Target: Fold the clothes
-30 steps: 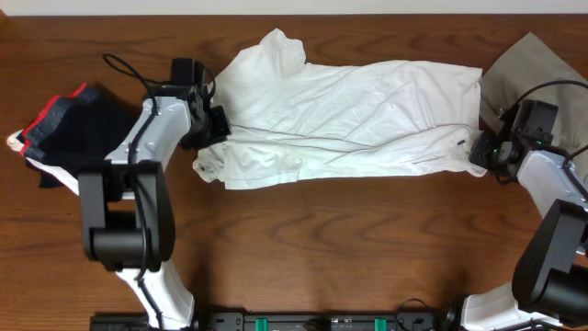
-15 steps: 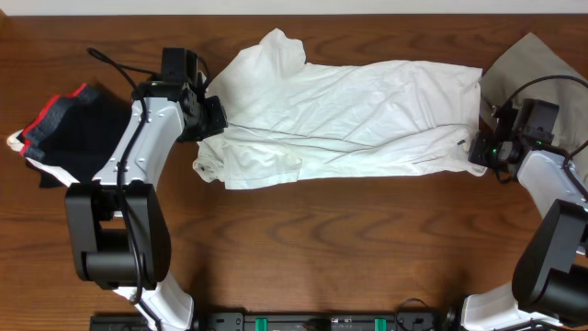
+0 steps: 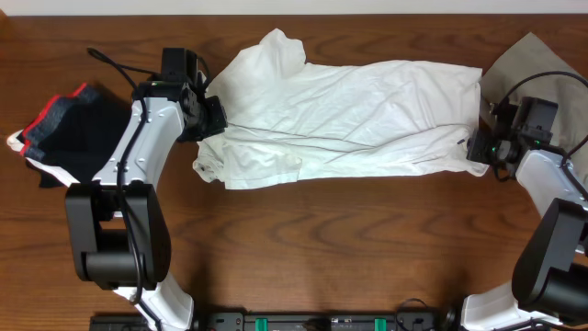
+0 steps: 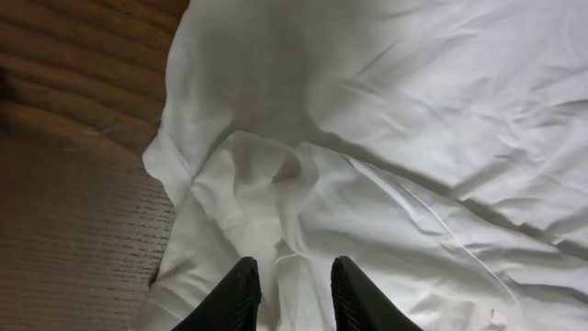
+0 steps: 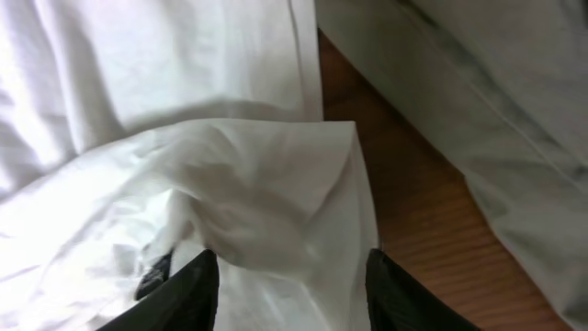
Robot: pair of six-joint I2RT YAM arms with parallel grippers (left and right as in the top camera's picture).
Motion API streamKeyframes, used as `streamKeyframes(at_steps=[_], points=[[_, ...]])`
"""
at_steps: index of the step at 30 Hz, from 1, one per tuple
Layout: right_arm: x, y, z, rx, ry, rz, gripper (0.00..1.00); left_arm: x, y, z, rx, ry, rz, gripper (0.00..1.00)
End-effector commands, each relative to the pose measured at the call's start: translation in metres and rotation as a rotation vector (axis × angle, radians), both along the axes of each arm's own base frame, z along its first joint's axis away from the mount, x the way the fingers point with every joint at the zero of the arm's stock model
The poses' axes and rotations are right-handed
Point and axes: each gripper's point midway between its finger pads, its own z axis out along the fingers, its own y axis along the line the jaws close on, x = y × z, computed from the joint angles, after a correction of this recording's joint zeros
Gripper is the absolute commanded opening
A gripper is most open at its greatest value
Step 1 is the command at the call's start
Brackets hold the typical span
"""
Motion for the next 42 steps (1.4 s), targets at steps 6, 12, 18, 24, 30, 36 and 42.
streamKeyframes(at_steps=[6,12,18,24,30,36,42], points=[[0.017,-0.008,0.019,-0.056,-0.030,0.024,0.53,0.003,0.005,0.004,0.012,-0.009,0.018,0.29],[0.017,-0.007,0.021,-0.082,-0.019,0.075,0.53,0.003,0.005,0.004,0.012,-0.009,0.018,0.29],[0.018,0.007,0.020,-0.044,-0.032,0.158,0.51,0.003,0.005,0.004,0.012,-0.009,0.018,0.29],[0.015,0.022,0.004,-0.030,0.012,0.232,0.46,0.003,0.005,0.004,0.012,-0.009,0.018,0.29],[0.009,0.027,-0.024,-0.011,0.082,0.247,0.47,0.003,0.005,0.004,0.012,-0.009,0.018,0.29],[0.010,0.020,-0.030,-0.041,0.096,0.224,0.36,0.003,0.005,0.004,0.012,-0.009,0.018,0.29],[0.007,-0.006,-0.022,-0.138,0.117,0.086,0.07,0.003,0.005,0.004,0.012,-0.009,0.018,0.29]])
